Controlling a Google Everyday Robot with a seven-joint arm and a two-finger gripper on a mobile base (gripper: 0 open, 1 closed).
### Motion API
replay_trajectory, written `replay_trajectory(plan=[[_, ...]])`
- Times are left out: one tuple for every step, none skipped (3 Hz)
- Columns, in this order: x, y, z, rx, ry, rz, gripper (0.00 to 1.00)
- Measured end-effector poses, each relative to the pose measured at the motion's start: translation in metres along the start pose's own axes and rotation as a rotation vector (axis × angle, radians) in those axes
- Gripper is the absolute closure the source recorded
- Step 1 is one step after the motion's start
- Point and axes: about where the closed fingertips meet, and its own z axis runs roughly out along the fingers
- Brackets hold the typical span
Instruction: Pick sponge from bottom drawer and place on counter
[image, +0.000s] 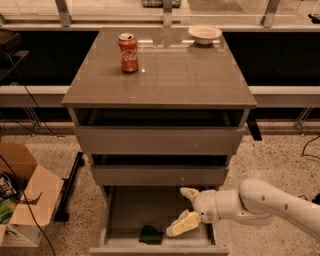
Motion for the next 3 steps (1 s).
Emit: replay_trajectory(plan=[[0.017,-0.012,0.019,0.019,0.043,0.042,0.0],[0.043,-0.032,0.052,-0.01,0.029,0.094,0.0],[0.076,-0.053,0.097,-0.033,0.046,0.113,0.0]])
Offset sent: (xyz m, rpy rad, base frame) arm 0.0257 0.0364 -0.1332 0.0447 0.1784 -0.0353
